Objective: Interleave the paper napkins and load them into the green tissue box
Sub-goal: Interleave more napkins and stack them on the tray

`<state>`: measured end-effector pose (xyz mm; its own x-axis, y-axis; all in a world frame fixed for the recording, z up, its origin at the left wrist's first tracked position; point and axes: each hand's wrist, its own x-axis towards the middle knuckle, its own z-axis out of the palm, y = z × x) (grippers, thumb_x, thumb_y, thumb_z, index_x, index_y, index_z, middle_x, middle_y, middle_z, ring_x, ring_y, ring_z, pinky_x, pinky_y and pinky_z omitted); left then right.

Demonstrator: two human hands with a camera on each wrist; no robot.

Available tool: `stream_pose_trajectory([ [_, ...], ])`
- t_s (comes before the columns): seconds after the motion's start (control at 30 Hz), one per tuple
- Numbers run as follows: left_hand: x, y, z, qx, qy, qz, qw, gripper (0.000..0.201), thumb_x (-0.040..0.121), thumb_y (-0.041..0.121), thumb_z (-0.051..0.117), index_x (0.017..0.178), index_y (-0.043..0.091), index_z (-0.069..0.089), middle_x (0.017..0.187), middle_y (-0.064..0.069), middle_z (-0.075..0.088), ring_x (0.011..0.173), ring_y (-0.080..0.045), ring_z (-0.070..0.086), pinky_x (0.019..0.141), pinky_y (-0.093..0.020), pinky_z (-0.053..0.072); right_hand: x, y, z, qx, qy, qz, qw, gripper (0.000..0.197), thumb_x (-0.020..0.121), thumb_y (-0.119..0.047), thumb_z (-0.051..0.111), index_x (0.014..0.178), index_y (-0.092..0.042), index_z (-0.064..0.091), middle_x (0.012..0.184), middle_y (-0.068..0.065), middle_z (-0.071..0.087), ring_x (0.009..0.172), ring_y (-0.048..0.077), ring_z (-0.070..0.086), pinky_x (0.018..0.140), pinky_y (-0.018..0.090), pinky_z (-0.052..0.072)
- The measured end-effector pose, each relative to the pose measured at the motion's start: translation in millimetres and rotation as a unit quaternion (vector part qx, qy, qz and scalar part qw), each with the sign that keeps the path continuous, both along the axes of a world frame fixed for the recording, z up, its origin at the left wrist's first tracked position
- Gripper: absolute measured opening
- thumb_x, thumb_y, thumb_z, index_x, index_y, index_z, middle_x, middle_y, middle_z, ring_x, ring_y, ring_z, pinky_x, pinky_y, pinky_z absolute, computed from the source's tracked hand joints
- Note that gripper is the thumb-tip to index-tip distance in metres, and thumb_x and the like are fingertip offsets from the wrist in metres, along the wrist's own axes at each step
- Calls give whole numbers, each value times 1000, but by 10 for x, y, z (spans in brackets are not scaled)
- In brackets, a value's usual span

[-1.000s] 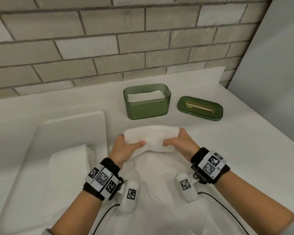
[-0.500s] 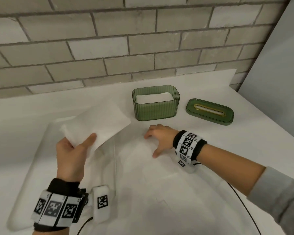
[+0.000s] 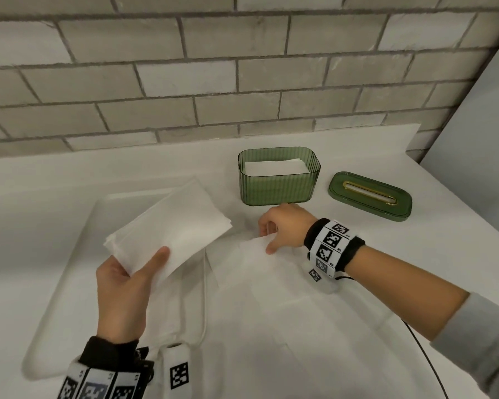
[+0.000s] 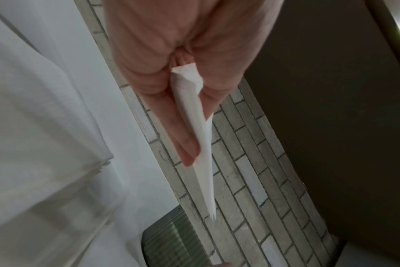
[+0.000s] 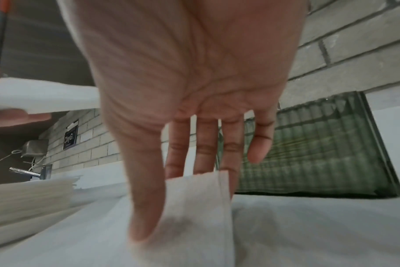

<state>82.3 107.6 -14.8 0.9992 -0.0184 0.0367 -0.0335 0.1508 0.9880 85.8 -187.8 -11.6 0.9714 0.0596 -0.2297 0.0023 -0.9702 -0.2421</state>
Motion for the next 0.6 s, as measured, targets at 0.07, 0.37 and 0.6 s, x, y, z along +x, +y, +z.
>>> stream_pose_trajectory([
  [0.07,-2,23,4,-2,5,5,1000,25,83,2,73,100,20,73,107,-2,77,103,-21,72,90,-38,55,-18,-39,40,4,-14,0,1000,18,71,-27,80,83,-23,68,80,-7,65,75,15,60,57,22,34],
  [0.37,-17,53,75,-9,-4,19,1000,26,84,1,73,96,23,75,104,3,77,102,-18,72,99,-45,50,-233,113,601,252,64,76,963,17,73,-5,81,82,-14,70,77,13,73,59,10,62,64,23,53],
  [0.6,-69,54,165,-20,-32,39,999,39,85,-1,71,83,37,78,95,12,78,96,-11,73,98,-42,51,-97,-53,430,512,-62,-141,845,36,78,3,75,107,-15,67,82,14,69,80,22,66,85,36,52],
])
